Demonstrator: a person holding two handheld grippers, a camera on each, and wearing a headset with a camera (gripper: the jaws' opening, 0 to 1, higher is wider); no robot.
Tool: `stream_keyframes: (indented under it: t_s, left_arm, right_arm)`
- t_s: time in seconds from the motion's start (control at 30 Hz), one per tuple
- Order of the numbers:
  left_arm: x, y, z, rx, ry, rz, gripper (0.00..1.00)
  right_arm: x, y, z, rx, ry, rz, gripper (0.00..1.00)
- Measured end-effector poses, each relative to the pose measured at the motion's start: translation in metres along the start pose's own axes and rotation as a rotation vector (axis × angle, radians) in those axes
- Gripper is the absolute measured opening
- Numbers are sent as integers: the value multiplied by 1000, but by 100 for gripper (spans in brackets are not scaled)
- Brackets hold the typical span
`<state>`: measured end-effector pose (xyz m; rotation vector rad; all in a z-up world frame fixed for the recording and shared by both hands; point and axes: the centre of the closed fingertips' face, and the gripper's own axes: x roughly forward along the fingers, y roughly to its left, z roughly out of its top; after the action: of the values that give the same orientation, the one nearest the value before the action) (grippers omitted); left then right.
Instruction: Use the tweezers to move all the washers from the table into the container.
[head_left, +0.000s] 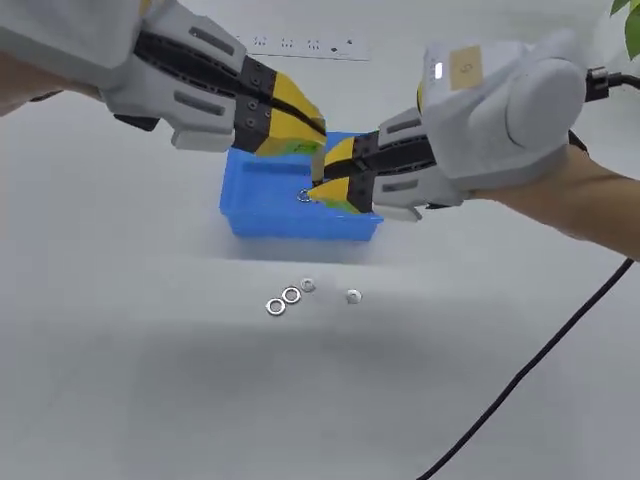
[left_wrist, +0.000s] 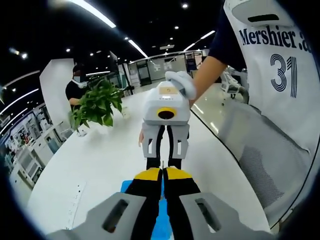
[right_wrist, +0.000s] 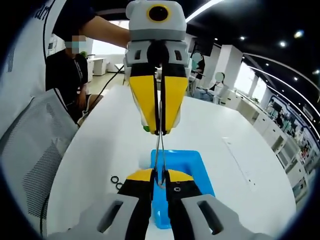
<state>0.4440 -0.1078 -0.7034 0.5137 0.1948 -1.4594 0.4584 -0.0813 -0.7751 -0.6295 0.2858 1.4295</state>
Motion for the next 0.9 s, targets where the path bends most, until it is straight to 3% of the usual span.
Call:
stream_keyframes:
  t_s: [0.23, 0.53, 0.9]
  left_arm:
    - [5, 28, -25, -29, -1, 14, 5]
    - [17, 32, -67, -57, 48, -3, 5]
    - [26, 35, -83, -80, 63, -2, 5]
  right_arm:
    - [19, -26, -17, 16, 9, -10, 10]
    - [47, -26, -49, 20, 65, 33, 10]
    - [57, -26, -64, 76, 70, 30, 10]
